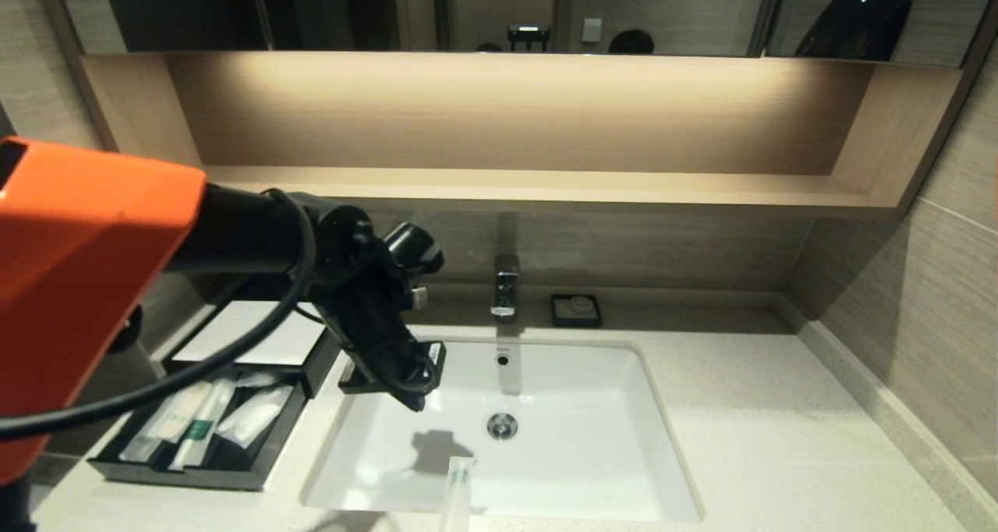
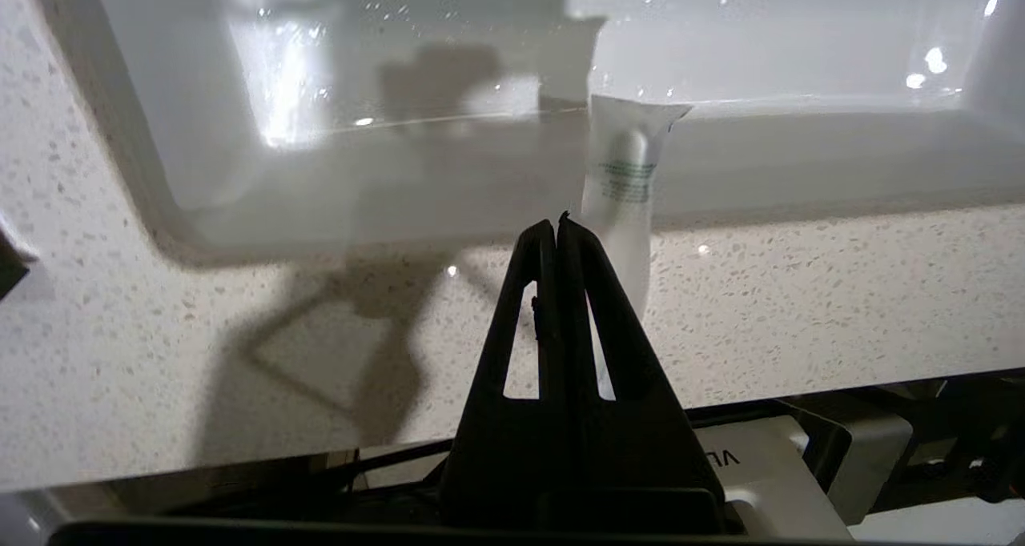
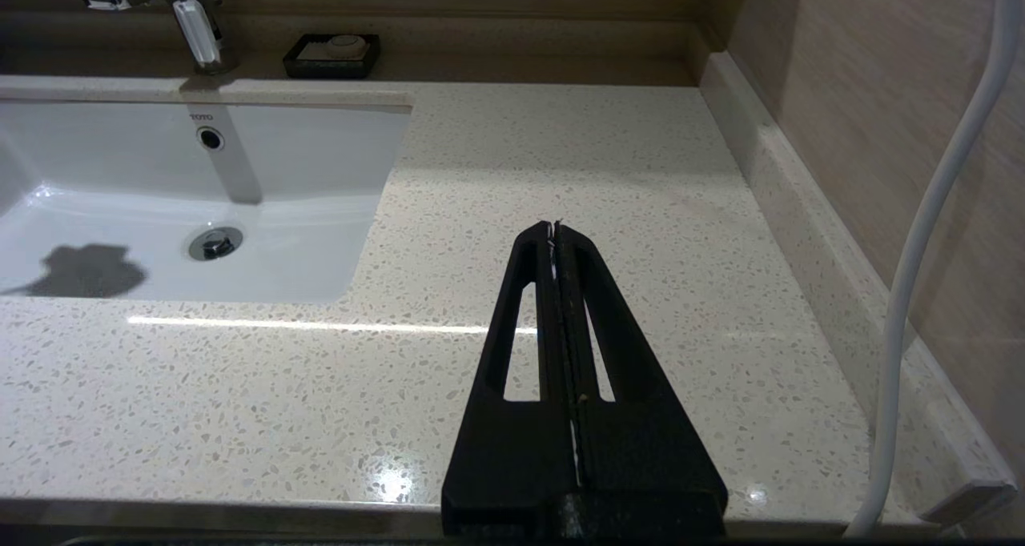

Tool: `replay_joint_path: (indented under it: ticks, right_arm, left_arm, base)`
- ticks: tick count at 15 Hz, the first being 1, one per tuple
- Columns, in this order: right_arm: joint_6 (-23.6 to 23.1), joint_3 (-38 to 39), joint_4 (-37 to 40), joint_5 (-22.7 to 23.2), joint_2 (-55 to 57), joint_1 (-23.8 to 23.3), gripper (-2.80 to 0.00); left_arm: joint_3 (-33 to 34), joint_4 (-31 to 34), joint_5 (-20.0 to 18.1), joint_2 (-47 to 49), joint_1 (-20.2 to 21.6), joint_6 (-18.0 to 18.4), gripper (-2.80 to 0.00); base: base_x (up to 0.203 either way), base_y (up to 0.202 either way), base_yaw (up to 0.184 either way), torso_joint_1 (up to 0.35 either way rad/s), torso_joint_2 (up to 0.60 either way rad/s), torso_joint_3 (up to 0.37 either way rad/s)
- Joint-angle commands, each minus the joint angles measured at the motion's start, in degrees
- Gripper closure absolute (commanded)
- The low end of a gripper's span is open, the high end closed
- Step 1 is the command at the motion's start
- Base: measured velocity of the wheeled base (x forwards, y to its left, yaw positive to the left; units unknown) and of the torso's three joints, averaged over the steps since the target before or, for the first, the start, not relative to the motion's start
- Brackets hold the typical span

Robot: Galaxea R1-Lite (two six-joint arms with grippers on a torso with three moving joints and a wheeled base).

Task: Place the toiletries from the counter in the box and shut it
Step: Pick up the bathroom toiletry

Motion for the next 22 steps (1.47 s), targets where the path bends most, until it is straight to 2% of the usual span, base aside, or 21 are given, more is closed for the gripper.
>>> replay_joint_path:
  ticks: [1, 6, 10, 17, 22]
  right_arm:
    - [0.0, 0.0, 0.0, 0.0, -0.1, 0.0, 0.00]
    - [0.0, 0.0, 0.0, 0.1, 0.0, 0.0, 0.00]
    - [0.0, 0.0, 0.0, 0.0, 0.0, 0.0, 0.00]
    - [0.0, 0.0, 0.0, 0.1, -0.1, 0.0, 0.00]
    - [0.0, 0.0, 0.0, 0.0, 0.0, 0.0, 0.00]
  left_arm:
    - [-1.9, 4.8, 3.4, 3.2, -3.9, -3.7, 0.00]
    - [-1.9, 5.3, 4.3, 4.6, -10.5, -9.3, 0.00]
    - [-2.0, 6.6, 4.4, 4.6, -12.8, -11.8, 0.00]
    - [-2.4, 13.8, 3.0, 4.5, -13.8, -11.1, 0.00]
    - [-3.6, 13.2, 3.0, 6.5, -14.9, -10.1, 0.00]
  base:
    - [0.000, 0.000, 0.000, 0.000, 0.00, 0.000]
    - [0.000, 0.000, 0.000, 0.000, 0.00, 0.000]
    - [0.000, 0.000, 0.000, 0.000, 0.00, 0.000]
    - [0.000, 0.000, 0.000, 0.000, 0.00, 0.000]
    - [0.000, 0.000, 0.000, 0.000, 0.00, 0.000]
